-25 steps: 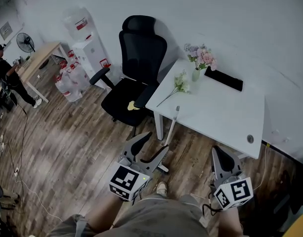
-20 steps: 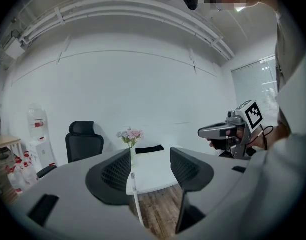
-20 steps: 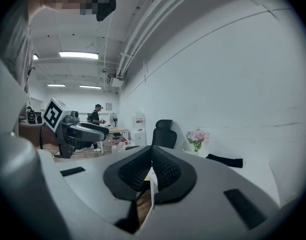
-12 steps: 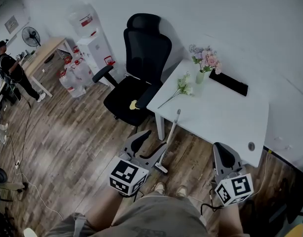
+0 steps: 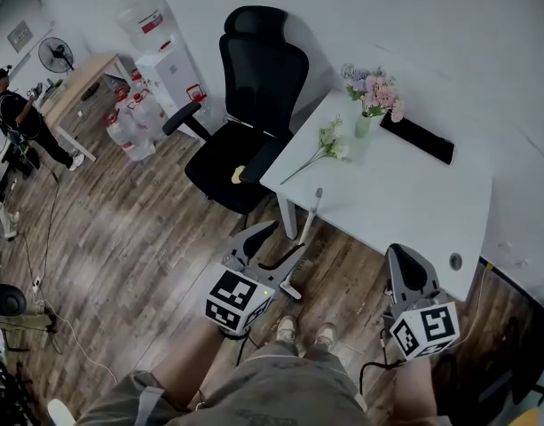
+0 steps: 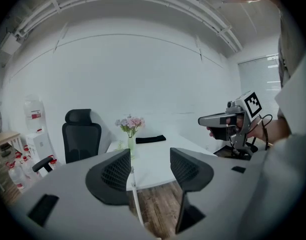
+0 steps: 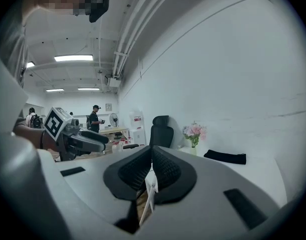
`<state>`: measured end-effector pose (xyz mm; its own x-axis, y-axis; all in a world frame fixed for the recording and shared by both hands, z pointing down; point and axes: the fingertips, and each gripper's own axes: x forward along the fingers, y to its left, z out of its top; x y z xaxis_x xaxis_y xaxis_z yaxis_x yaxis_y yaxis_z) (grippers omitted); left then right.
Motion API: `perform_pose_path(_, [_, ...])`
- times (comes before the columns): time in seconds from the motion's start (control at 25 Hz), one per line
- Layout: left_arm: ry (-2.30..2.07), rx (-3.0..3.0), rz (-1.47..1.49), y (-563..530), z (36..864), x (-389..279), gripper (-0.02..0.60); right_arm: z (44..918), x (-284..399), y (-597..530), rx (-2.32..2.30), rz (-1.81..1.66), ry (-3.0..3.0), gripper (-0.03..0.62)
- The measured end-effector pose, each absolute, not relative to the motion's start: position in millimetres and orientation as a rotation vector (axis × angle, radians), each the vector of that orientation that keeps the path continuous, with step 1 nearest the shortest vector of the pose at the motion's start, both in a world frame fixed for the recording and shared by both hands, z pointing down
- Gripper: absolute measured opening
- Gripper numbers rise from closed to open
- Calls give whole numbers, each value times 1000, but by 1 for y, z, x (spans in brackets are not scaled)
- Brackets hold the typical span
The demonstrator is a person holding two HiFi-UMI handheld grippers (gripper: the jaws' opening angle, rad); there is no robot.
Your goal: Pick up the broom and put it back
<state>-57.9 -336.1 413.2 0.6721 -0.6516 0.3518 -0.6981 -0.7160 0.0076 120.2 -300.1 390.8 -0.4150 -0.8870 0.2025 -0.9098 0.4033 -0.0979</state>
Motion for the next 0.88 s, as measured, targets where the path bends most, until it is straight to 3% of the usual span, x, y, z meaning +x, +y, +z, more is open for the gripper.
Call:
perform_pose_path(0.56, [-1076,2564,595,-412,550,-36,272,487,121,-358,1512,467,-2464,34])
perform_pose_path(0.88, [-1056,2526,833,-449,662,-32,272,546,125,-376,1513,591,-2406,34])
